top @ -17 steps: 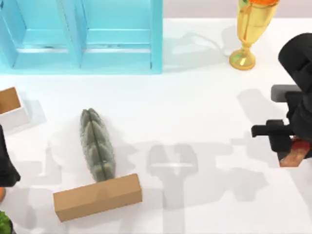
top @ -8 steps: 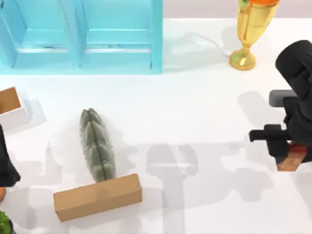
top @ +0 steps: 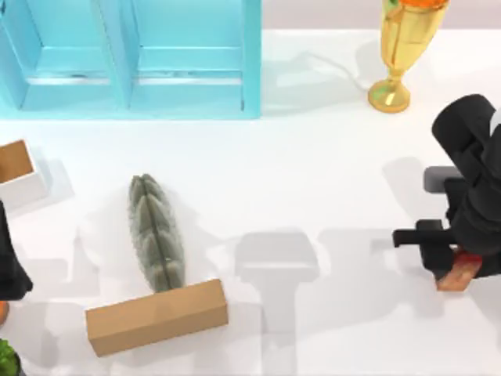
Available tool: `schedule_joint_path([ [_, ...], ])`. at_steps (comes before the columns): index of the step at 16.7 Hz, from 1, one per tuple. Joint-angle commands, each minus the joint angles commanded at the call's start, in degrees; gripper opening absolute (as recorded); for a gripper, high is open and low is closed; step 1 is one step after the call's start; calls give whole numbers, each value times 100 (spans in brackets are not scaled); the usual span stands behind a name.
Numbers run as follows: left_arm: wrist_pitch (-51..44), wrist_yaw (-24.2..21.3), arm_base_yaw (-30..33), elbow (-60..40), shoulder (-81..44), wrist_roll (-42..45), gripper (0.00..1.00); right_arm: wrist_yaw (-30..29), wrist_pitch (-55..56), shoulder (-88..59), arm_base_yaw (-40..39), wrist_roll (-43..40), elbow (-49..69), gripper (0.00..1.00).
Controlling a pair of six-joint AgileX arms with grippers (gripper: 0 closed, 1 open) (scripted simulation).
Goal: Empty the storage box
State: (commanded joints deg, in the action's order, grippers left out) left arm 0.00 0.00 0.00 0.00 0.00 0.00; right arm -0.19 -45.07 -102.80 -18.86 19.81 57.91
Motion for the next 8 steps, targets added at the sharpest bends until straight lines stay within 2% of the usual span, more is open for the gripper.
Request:
schedule_joint_path([
  [2,0,0,0,0,0,0,100,0,0,0,0,0,0,0],
  [8,0,0,0,0,0,0,100,0,0,0,0,0,0,45],
])
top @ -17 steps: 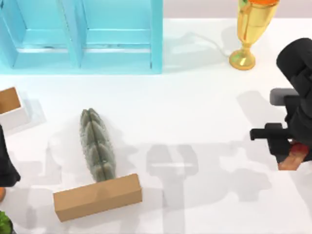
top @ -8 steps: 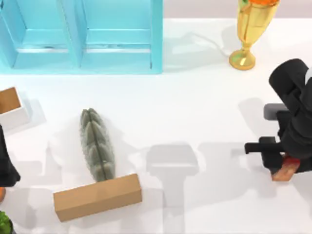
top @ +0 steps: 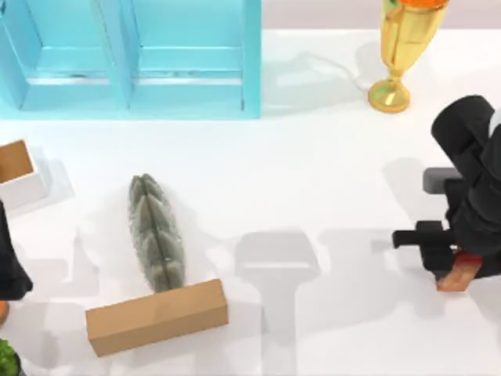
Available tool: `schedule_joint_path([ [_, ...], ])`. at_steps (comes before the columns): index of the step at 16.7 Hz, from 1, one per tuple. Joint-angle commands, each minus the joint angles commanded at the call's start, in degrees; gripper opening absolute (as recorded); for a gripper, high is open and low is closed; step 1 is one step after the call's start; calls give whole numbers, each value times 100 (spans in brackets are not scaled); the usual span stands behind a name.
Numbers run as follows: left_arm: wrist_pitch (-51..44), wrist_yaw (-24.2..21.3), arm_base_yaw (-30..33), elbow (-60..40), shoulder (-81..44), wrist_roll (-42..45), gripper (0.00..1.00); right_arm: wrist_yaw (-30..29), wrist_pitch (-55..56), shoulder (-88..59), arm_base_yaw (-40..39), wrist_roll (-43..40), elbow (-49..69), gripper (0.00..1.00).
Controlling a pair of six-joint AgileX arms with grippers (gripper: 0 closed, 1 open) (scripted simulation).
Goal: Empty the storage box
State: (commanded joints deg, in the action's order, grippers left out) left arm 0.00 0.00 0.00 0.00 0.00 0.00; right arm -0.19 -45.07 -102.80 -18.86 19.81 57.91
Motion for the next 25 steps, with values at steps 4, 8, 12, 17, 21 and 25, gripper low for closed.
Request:
schedule_joint_path([
  [4,0,0,0,0,0,0,100,0,0,0,0,0,0,75],
  [8,0,0,0,0,0,0,100,0,0,0,0,0,0,100],
  [12,0,0,0,0,0,0,100,0,0,0,0,0,0,100],
  [17,0,0,0,0,0,0,100,0,-18,5,5,1,15,100],
  [21,0,0,0,0,0,0,100,1,-592,185,6,-2,386,100],
  [25,0,0,0,0,0,0,100,1,-1462,504,14,-16,933,100],
])
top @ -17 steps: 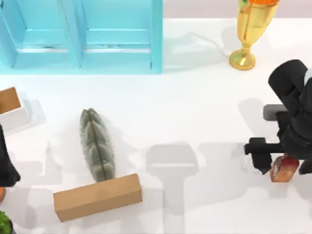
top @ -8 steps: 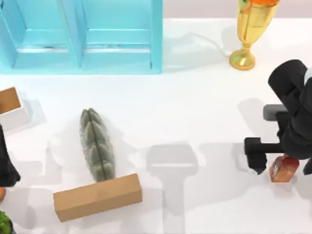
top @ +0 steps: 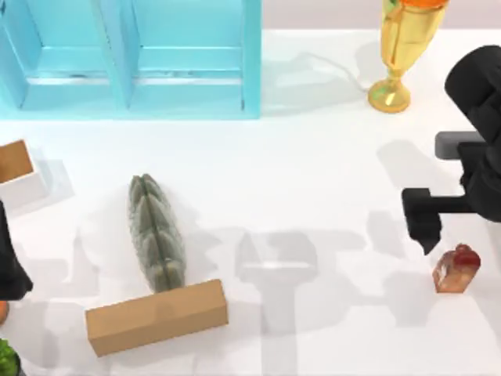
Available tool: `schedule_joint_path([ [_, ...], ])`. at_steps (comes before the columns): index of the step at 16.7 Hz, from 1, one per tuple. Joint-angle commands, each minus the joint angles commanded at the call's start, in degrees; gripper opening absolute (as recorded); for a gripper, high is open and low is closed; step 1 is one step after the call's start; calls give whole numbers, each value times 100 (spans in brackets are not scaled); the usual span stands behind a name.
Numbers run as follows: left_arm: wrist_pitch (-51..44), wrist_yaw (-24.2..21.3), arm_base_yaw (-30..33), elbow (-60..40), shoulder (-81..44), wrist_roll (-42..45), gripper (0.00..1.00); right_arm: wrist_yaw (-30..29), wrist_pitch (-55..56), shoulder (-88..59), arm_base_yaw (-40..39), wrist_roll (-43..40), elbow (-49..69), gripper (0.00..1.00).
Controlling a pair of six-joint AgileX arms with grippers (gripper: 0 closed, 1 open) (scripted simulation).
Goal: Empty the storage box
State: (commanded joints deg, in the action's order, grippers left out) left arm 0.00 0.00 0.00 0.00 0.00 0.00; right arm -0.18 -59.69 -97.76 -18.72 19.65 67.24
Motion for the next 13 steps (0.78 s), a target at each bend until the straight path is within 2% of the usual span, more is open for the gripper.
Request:
schedule_joint_path([
  [3,0,0,0,0,0,0,100,0,-366,158,6,-9,235,100],
  [9,0,0,0,0,0,0,100,1,-405,88,72,-80,296,100],
  [13,0,0,0,0,0,0,100,10,-792,-363,879,-870,1068,100],
])
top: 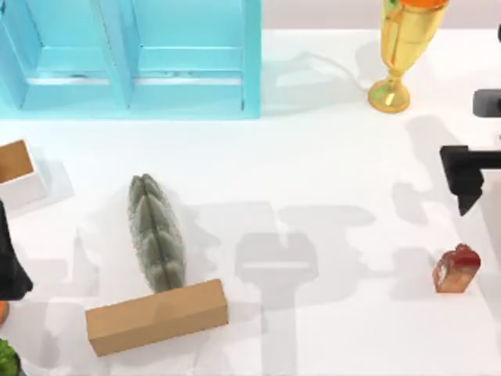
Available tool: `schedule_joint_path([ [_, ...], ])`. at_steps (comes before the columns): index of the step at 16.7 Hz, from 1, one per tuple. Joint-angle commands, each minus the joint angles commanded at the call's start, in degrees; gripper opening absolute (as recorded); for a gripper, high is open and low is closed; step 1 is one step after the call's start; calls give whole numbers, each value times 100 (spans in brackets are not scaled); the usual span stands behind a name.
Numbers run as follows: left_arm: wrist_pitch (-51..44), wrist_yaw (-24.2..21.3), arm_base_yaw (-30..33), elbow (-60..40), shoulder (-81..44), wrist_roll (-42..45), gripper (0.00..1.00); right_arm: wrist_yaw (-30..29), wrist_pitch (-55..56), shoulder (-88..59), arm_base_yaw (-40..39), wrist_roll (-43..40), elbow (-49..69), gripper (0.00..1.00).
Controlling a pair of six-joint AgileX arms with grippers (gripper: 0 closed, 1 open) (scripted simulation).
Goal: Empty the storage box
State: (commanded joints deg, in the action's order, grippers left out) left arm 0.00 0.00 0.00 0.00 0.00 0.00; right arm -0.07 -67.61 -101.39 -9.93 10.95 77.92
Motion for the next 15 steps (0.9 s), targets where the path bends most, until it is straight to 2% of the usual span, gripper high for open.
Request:
schedule_joint_path([
  [9,0,0,0,0,0,0,100,33,-1172,-1288,3138,-3010,2516,100],
  [12,0,0,0,0,0,0,100,38,-1319,-1435,3557,-3417,2859,100],
  [15,0,0,0,0,0,0,100,38,-1325,-1440,3576,-3435,2875,100],
])
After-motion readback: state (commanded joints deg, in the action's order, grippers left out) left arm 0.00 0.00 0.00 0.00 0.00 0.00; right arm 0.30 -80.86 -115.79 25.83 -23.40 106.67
